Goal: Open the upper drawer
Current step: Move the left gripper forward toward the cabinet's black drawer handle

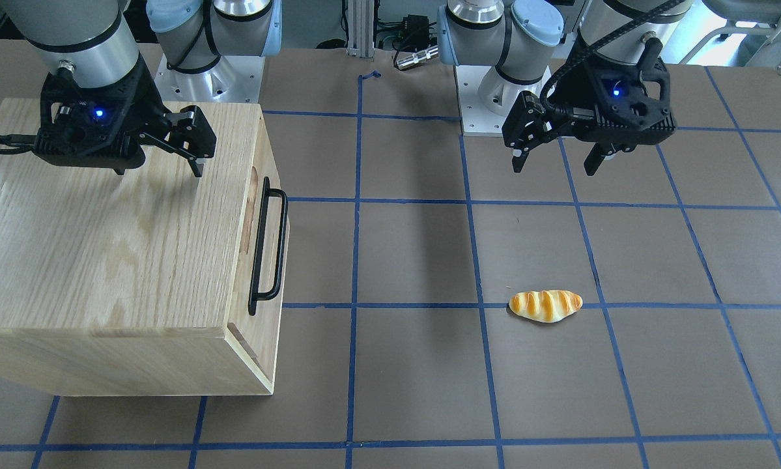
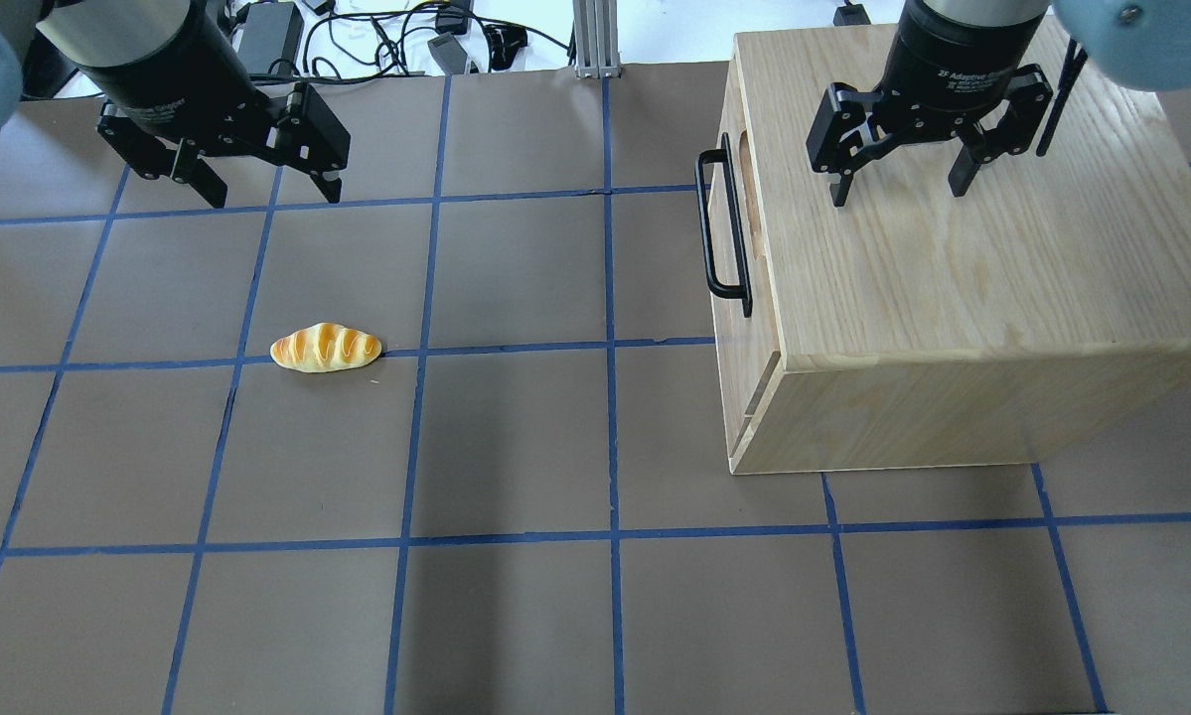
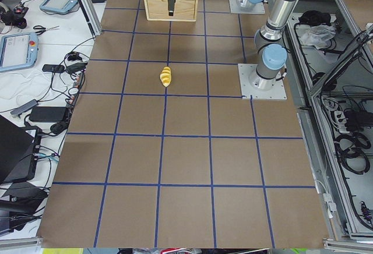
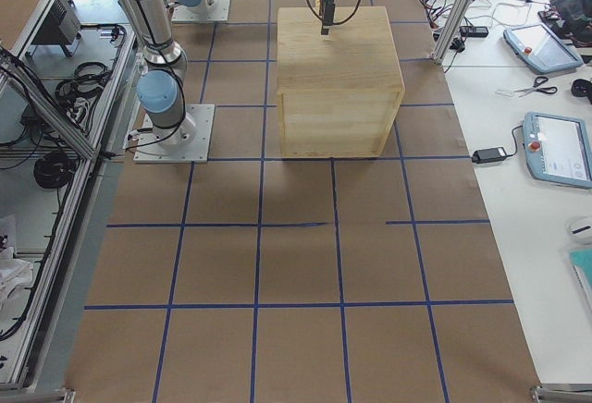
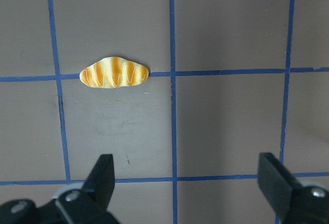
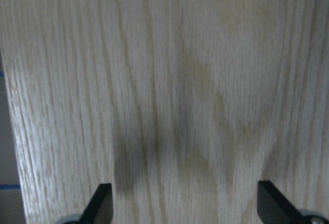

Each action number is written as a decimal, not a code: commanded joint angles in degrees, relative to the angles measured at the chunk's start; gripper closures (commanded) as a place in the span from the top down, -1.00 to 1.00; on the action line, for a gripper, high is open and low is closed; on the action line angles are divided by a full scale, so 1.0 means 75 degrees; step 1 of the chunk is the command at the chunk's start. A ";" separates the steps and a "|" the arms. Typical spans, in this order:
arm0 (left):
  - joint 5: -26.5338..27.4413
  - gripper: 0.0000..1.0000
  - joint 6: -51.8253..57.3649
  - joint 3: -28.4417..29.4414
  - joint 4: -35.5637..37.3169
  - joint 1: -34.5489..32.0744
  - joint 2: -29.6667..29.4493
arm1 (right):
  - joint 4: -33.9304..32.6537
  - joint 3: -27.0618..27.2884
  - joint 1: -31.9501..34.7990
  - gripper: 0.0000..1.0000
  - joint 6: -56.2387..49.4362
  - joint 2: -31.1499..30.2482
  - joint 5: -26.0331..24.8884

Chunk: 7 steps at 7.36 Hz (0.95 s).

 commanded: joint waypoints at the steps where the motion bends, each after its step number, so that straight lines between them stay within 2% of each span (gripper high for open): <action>1: 0.0000 1.00 0.0000 -0.0005 0.0000 0.0000 -0.0009 | 0.0000 0.0000 0.0000 1.00 0.0004 0.0000 0.0000; 7: 0.0012 1.00 -0.0070 0.0030 0.0000 -0.0211 -0.0149 | 0.0000 0.0000 0.0000 1.00 -0.0008 0.0000 0.0000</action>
